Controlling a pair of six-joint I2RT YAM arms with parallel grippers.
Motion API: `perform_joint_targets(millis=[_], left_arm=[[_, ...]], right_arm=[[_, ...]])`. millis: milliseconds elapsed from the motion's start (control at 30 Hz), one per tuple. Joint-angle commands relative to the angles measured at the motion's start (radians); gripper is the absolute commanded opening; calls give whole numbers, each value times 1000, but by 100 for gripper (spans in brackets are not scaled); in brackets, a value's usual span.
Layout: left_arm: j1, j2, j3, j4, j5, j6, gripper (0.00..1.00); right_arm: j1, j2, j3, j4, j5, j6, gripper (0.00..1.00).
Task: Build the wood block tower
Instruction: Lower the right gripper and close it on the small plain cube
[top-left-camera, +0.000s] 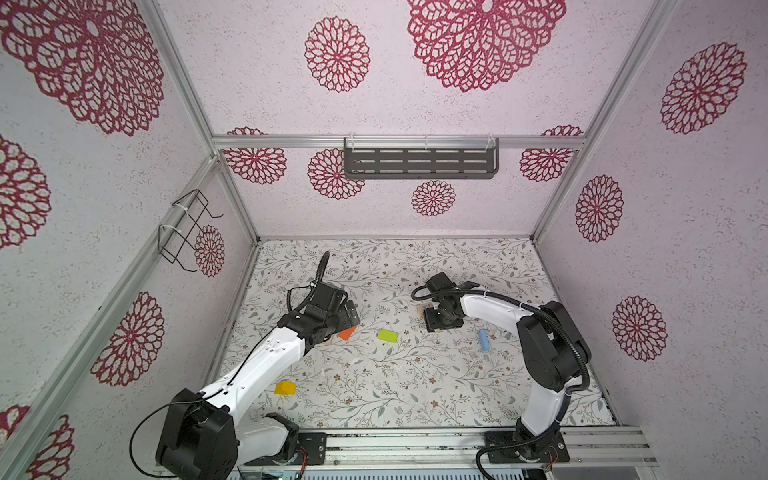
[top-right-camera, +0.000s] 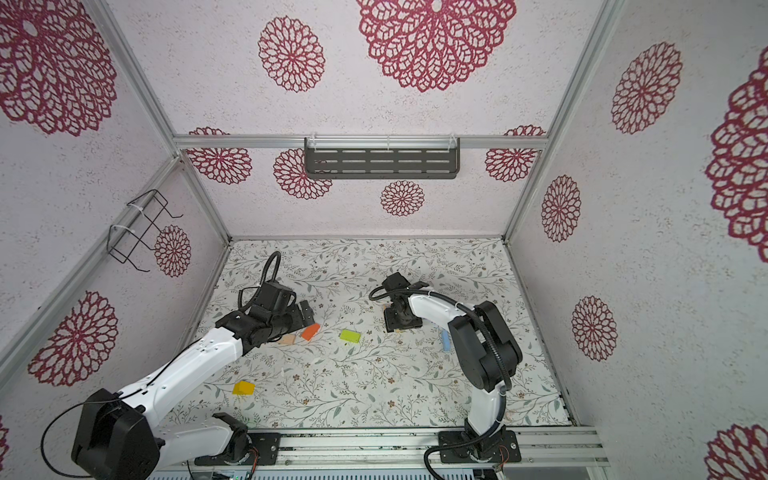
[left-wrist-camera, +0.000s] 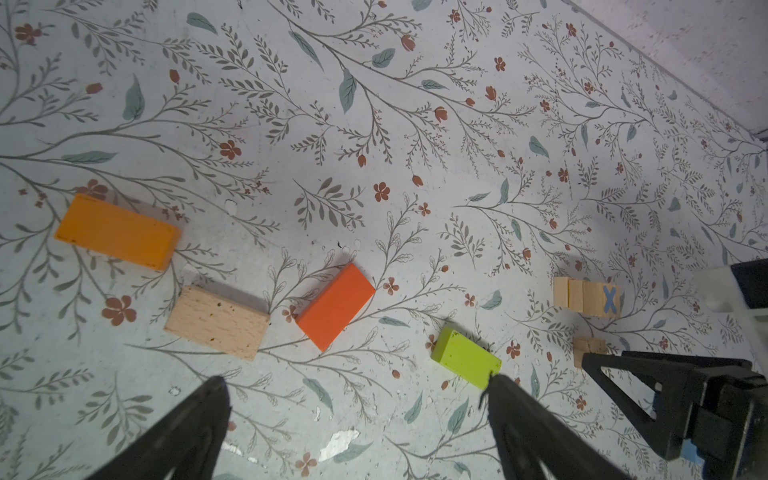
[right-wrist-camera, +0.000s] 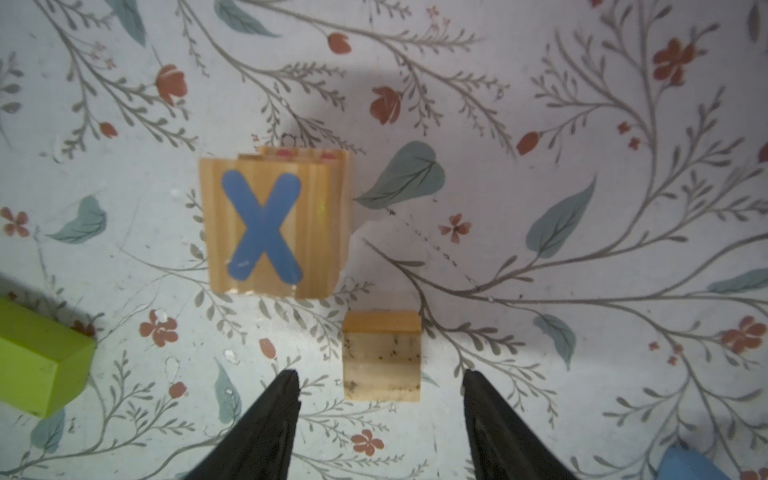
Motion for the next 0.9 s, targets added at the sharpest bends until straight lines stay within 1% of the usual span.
perform_joint_targets(millis=[0, 500, 733, 867], left_arm=[[13, -3, -8, 29, 1, 9, 99], [25, 12, -14, 38, 11, 9, 99], [27, 16, -12, 38, 21, 7, 99], [29, 18, -11, 40, 28, 7, 99]], right_arm=[[2, 10, 29, -18, 24, 3, 64], [3, 48, 35, -3, 48, 5, 51], [2, 53, 38, -11, 47, 6, 38], [2, 31, 43, -32, 56, 5, 34]])
